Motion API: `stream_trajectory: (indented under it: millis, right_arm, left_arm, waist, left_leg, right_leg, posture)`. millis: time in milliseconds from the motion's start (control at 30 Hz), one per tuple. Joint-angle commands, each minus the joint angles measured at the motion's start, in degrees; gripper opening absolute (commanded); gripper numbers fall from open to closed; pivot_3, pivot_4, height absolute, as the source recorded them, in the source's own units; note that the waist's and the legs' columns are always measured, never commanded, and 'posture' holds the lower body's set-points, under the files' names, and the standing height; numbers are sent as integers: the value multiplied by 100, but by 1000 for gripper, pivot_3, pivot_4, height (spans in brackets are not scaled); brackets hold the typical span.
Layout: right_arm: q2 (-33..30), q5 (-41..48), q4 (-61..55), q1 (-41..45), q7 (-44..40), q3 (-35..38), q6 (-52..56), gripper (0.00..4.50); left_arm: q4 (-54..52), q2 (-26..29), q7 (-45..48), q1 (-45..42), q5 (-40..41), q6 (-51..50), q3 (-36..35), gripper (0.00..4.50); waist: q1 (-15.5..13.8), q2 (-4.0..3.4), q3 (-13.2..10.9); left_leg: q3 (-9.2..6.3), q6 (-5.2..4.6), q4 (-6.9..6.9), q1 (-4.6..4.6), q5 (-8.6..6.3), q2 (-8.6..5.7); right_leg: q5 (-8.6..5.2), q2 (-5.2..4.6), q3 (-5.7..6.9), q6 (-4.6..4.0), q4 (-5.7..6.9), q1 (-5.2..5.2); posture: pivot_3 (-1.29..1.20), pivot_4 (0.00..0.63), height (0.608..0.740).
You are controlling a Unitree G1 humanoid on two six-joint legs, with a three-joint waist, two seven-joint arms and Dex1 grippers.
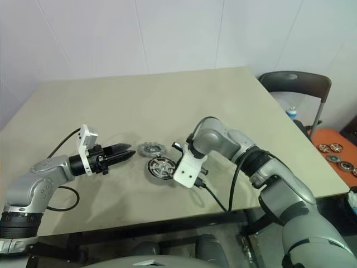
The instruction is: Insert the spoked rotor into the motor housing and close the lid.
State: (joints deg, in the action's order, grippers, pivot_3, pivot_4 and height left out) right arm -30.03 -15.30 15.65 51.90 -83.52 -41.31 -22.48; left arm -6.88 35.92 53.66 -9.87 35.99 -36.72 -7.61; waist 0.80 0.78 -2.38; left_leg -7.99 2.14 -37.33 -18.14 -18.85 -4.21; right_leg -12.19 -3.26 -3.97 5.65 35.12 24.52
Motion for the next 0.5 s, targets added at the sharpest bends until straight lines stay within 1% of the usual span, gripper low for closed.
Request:
stream_trajectory:
  millis: [33,167,300,400,433,500]
  right_arm:
    - [-153,467,-954,113,-713,416,1819,75]
    - [-103,510,-1464,211,-867,520,3135,75]
    - [-33,560,-1658,356,-884,555,4110,75]
    - [-60,574,-1787,372,-897,450,4566,75]
    - [-26,692,-1843,372,-897,395,4960,75]
    - [97,568,-1739,316,-808,225,5339,75]
  left_arm:
    - [-43,-1,21,-164,0,117,-44,2091]
    - [13,-23,52,-212,-37,142,-10,2091]
    - [38,-44,85,-225,-67,166,10,2091]
    - [47,-24,116,-217,-66,174,-5,2091]
    - [55,-17,127,-206,-73,188,-2,2091]
    - [54,-13,135,-184,-88,209,3,2091]
  waist:
    - [-13,0,0]
    - [-19,0,0]
    - [-4,0,0]
    - [-11,0,0]
    - [-11,0,0]
    - [-10,1,0]
  left_leg:
    - [-1,0,-2,-8,0,0]
    - [-1,0,-3,-12,0,-2]
    - [1,0,-4,-12,0,-2]
    - [0,0,-3,-13,0,-2]
    - [0,0,-3,-15,0,-3]
    - [0,0,-3,-18,0,-3]
  right_leg:
    - [0,0,1,0,1,7]
    - [0,-2,4,0,0,9]
    - [0,-2,5,0,1,10]
    - [0,-4,5,1,0,11]
    - [0,-4,5,1,0,14]
    - [1,-6,6,1,0,16]
  posture:
    - [0,0,740]
    - [0,0,740]
    - [0,0,740]
    - [0,0,740]
    - [0,0,740]
    - [0,0,740]
